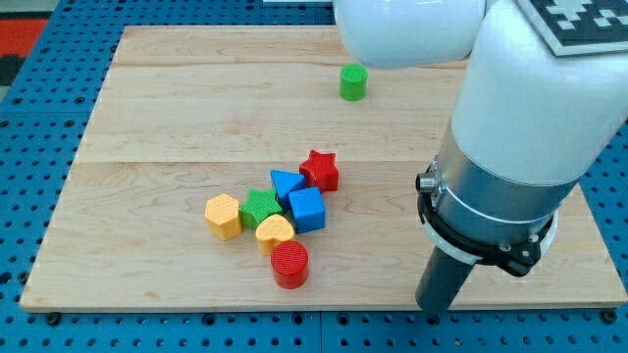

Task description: Push the green star to the left of the green circle

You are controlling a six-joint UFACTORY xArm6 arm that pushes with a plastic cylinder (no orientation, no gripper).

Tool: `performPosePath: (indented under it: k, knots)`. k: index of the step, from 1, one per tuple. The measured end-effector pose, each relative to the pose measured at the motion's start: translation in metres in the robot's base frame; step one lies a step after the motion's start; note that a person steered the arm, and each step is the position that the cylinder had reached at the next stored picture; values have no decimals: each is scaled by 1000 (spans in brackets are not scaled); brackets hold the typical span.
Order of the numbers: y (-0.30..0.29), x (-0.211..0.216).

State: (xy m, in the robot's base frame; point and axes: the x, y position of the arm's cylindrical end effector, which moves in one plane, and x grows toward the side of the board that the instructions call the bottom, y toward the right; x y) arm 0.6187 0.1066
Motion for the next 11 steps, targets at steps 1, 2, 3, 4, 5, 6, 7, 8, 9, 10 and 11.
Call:
performPosePath:
  k: [1,2,3,4,5,6,7,8,9,10,11]
  knots:
    - [-3,0]
    - [-49,0]
    - [-102,0]
    - [-131,-12]
    - [-149,-43]
    - [-163,-74]
    - [-195,-94]
    - [-209,-122]
    - [-211,-165]
    - [-236,-189]
    - [-254,-195]
